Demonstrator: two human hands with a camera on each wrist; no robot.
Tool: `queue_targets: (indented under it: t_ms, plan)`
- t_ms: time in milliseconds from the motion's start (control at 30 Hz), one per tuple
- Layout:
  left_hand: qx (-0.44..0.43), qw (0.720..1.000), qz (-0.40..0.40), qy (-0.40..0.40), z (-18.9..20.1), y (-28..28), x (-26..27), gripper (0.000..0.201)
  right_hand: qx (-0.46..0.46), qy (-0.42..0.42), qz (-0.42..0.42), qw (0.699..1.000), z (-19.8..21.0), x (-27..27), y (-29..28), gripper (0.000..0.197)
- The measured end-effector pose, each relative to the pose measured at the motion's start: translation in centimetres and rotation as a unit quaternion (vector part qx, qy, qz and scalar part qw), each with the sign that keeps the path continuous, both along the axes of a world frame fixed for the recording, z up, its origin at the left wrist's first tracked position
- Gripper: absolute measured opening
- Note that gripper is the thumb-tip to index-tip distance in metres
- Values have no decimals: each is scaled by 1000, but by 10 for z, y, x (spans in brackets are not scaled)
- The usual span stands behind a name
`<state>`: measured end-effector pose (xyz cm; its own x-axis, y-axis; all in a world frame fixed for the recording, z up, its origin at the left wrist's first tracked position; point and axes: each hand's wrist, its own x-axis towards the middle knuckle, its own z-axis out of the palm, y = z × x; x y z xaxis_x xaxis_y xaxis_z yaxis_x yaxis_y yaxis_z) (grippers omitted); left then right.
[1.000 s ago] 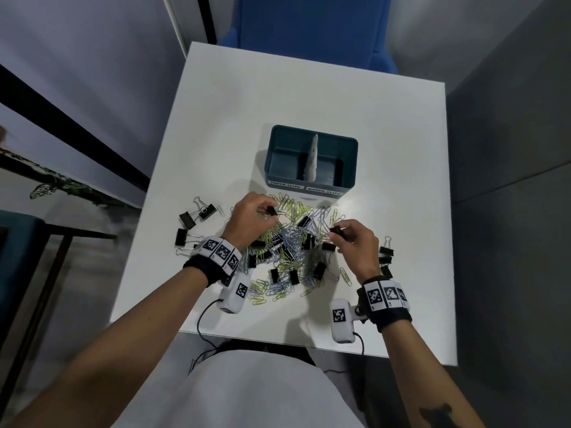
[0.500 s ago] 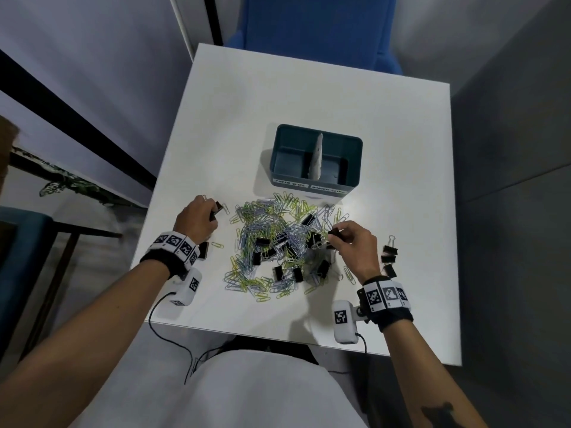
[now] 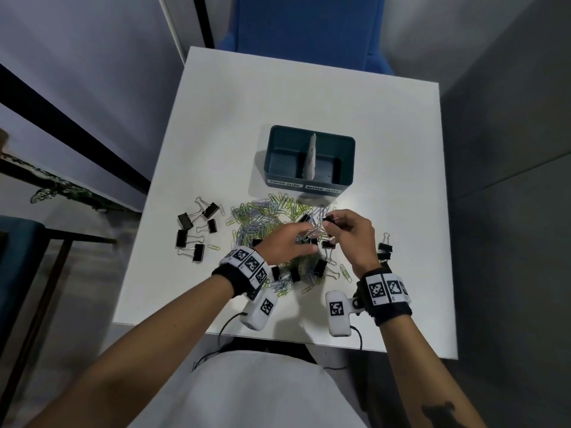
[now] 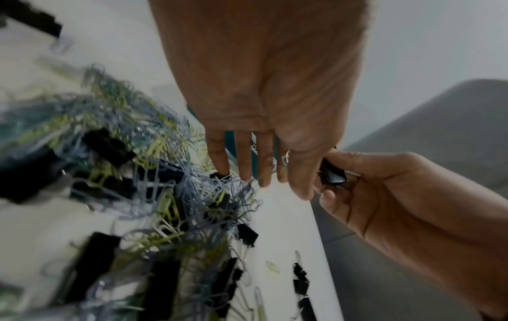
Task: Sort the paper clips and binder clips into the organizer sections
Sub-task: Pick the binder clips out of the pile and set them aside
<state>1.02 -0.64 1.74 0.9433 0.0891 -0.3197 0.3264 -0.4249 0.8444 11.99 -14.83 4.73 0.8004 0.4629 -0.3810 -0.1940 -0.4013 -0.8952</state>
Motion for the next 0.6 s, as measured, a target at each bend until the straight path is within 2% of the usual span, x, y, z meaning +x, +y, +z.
queue_targets:
  t_ms: [67, 167, 233, 333, 433, 600]
  plan:
    - [-22, 999, 41, -23, -1, 1, 3, 25, 15, 14, -14, 1000, 3, 1, 0, 13]
    - [-37, 996, 61, -53, -2, 7, 1, 11, 37, 38, -50, 997, 3, 4, -2, 12]
    - [-43, 994, 78, -57, -1, 11, -2, 9, 40, 35, -78, 996, -2, 5, -5, 12]
    - [-37, 992, 104, -59, 2, 19, -6, 20, 14, 6, -104, 994, -17, 8, -10, 12]
    - [13, 994, 98, -46, -1, 26, -9, 21, -41, -50, -114, 991, -29, 8, -13, 12]
    - [163, 983, 81, 5, -19, 40, -14, 18, -144, -128, -125, 973, -42, 25, -40, 16]
